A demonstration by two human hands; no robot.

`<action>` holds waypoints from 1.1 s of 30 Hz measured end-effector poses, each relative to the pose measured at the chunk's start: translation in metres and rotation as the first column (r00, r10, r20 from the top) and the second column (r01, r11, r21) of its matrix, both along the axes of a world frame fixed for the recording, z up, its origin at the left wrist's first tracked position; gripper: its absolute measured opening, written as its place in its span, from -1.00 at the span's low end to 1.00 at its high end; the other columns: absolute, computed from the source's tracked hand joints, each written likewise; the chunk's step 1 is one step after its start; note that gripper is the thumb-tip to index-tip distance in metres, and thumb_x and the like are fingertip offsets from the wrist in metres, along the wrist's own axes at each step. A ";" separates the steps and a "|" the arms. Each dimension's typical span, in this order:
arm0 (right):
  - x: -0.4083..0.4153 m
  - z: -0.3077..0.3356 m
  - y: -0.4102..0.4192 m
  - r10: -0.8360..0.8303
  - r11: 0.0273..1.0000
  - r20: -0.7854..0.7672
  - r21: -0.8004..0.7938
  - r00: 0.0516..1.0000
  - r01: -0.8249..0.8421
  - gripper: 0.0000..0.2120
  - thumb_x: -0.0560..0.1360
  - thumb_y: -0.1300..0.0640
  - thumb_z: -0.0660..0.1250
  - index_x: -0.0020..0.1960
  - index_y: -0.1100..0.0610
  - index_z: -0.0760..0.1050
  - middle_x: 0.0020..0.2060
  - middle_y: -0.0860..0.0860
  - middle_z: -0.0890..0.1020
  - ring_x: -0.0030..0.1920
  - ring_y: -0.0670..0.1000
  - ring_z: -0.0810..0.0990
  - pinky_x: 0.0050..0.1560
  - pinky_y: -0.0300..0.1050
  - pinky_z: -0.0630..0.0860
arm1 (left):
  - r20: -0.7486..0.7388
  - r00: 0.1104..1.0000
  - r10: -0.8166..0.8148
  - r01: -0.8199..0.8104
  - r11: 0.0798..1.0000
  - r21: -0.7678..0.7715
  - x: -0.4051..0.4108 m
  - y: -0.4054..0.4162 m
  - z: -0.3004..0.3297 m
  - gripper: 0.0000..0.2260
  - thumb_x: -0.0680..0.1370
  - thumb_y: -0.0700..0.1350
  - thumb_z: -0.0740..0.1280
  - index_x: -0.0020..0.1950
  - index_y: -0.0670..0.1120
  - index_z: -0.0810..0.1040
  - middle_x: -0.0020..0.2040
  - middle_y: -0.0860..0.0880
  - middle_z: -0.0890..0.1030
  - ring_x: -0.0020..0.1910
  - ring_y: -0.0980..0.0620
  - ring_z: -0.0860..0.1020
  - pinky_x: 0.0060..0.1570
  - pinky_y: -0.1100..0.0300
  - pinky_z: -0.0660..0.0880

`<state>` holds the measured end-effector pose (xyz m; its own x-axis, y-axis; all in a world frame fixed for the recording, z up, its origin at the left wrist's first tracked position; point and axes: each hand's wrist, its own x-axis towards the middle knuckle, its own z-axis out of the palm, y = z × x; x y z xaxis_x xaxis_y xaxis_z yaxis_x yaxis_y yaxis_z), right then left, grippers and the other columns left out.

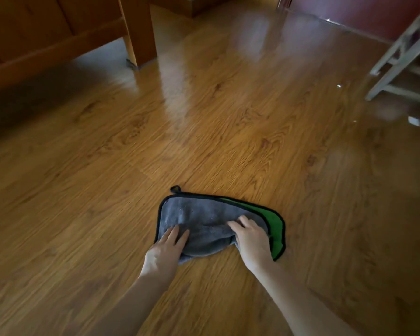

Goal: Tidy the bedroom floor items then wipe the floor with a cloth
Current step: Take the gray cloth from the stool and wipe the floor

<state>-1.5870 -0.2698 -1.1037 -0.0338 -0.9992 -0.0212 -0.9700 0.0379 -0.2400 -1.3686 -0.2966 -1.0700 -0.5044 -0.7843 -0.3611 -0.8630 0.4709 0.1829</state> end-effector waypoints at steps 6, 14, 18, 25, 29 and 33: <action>0.015 0.004 0.010 -0.066 0.998 -0.004 0.014 0.998 0.066 -0.49 0.08 0.16 0.64 0.01 0.05 0.61 -0.20 -0.02 0.57 -0.26 0.02 0.59 -0.38 -0.10 0.57 | -0.025 0.995 -0.098 0.095 0.991 -0.099 0.011 -0.006 -0.008 -0.26 0.35 -0.31 0.45 0.48 -0.12 0.24 0.46 -0.14 0.30 0.40 0.03 0.35 -0.06 0.34 0.55; 0.023 -0.004 0.056 -0.066 0.998 -0.011 -0.023 0.998 0.066 -0.67 0.26 0.12 0.48 0.02 -0.06 0.60 -0.07 -0.06 0.61 -0.19 -0.02 0.60 -0.29 -0.18 0.59 | -0.046 0.817 -0.574 0.514 0.762 -0.394 0.029 0.023 -0.047 -0.41 0.66 -0.18 -0.13 -0.14 -0.02 0.72 -0.11 0.04 0.70 -0.14 0.14 0.66 -0.44 0.37 0.50; 0.034 -0.003 0.053 -0.157 0.987 -0.034 0.033 0.987 0.158 -0.75 0.35 0.12 0.33 0.01 0.00 0.60 -0.06 0.02 0.61 -0.18 0.08 0.60 -0.32 -0.05 0.60 | -0.054 0.746 -0.664 0.603 0.707 -0.371 0.026 0.009 -0.040 -0.67 0.48 -0.10 0.13 -0.08 -0.07 0.70 -0.07 -0.02 0.69 -0.08 0.07 0.66 -0.29 0.32 0.56; 0.054 0.013 0.057 -0.297 0.943 0.002 0.158 0.955 0.293 -0.69 0.55 0.17 0.21 0.28 0.06 0.43 0.23 0.08 0.44 0.19 0.15 0.42 0.10 0.06 0.46 | 0.000 0.868 -0.497 0.485 0.847 -0.217 0.014 0.012 -0.032 -0.44 -0.13 -0.12 0.66 -0.15 -0.15 0.70 -0.10 -0.09 0.69 -0.13 0.05 0.67 -0.49 0.33 0.50; 0.068 0.024 0.084 -0.321 0.916 0.036 0.267 0.946 0.301 -0.68 0.54 0.15 0.24 0.29 0.09 0.39 0.24 0.07 0.39 0.21 0.13 0.40 0.14 -0.03 0.43 | -0.056 0.916 -0.397 0.379 0.904 -0.197 0.010 0.026 -0.030 -0.51 -0.11 -0.18 0.66 -0.22 -0.12 0.69 -0.16 -0.05 0.69 -0.21 0.10 0.66 -0.58 0.34 0.45; 0.073 0.037 0.107 -0.244 0.880 -0.017 0.417 0.970 0.228 -0.61 0.57 0.11 0.21 0.37 0.11 0.29 0.35 0.14 0.28 0.29 0.17 0.36 0.24 -0.02 0.38 | -0.128 0.907 -0.402 0.392 0.915 -0.098 0.029 0.034 -0.029 -0.39 -0.26 -0.12 0.66 -0.23 -0.06 0.68 -0.22 0.02 0.68 -0.29 0.14 0.65 -0.59 0.40 0.44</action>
